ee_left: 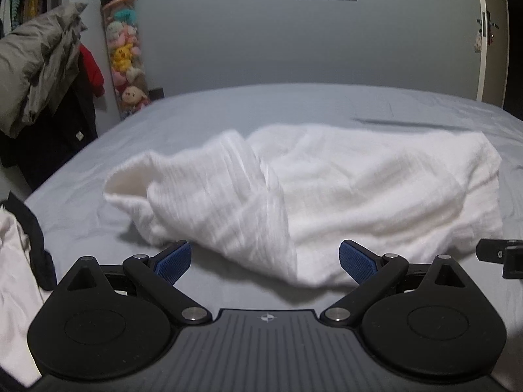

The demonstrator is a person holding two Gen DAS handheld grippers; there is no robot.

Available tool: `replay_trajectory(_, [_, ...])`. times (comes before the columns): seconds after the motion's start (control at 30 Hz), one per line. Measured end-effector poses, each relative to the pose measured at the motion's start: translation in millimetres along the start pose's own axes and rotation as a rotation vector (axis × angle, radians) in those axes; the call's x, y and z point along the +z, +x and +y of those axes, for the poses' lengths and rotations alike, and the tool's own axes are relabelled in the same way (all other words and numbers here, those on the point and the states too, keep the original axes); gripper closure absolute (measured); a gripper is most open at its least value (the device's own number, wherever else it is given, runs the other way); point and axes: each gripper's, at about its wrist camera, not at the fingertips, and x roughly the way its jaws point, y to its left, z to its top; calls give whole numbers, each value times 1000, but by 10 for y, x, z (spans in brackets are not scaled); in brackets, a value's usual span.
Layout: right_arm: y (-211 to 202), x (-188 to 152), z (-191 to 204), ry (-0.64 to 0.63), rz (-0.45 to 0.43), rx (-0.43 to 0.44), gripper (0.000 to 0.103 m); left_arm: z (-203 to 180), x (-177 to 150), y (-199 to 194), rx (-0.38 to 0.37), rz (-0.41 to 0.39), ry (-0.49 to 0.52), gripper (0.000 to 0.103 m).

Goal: Fold clothes
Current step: 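Grasp the shirt fabric with the left gripper while the right gripper grasps another edge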

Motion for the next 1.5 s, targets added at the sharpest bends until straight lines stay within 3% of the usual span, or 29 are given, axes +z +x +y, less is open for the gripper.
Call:
replay_trajectory(0.33, [300, 466, -151, 17, -55, -2, 0, -23, 211, 387, 19, 17, 17, 5])
replay_trajectory(0.5, [553, 571, -156, 23, -68, -43, 2, -33, 205, 570, 46, 26, 59, 15])
replay_trajectory(0.6, [707, 596, -162, 22, -57, -36, 14, -32, 152, 641, 56, 29, 87, 32])
replay_trajectory(0.67, [762, 564, -165, 31, -48, -11, 28, -12, 135, 665, 62, 29, 74, 45])
replay_trajectory(0.8, [771, 514, -140, -2, -67, 9, 41, 79, 168, 659, 37, 8, 6, 63])
replay_trajectory(0.9, [742, 519, -173, 10, -83, 22, 57, 90, 174, 619, 54, -18, 14, 77])
replay_trajectory(0.97, [702, 522, -193, 16, -97, 27, 74, 87, 174, 599, 64, -31, 16, 82])
replay_trajectory(1.07, [555, 541, -170, -1, -147, 23, 84, 111, 236, 469, 65, -71, -7, 83])
replay_trajectory(1.5, [-466, 682, 60, -76, -330, 0, 90, 285, 826, -616, 0, -254, -28, 84])
